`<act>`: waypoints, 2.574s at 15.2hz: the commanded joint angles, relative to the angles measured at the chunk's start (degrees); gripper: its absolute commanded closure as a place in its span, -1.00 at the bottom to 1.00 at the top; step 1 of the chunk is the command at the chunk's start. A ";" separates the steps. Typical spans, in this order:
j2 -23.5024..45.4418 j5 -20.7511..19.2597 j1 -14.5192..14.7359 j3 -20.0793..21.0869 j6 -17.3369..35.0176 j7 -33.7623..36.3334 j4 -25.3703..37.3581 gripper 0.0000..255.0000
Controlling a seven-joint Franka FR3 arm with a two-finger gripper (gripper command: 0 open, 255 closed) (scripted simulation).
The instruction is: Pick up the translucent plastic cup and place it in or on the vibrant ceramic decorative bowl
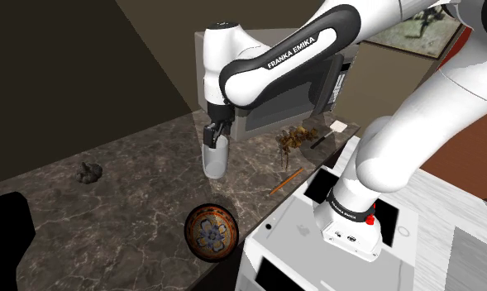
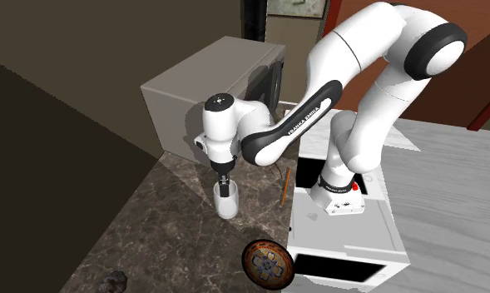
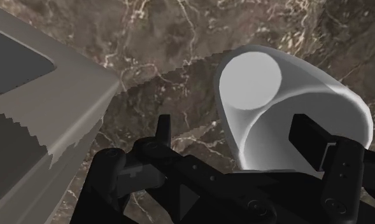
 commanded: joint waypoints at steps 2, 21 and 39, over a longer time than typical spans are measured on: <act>0.02 0.00 0.00 0.00 0.02 0.00 -0.01 1.00; -4.28 0.90 0.29 -0.82 -8.55 -1.11 4.36 1.00; -11.81 3.89 3.50 2.29 -22.10 3.76 10.62 1.00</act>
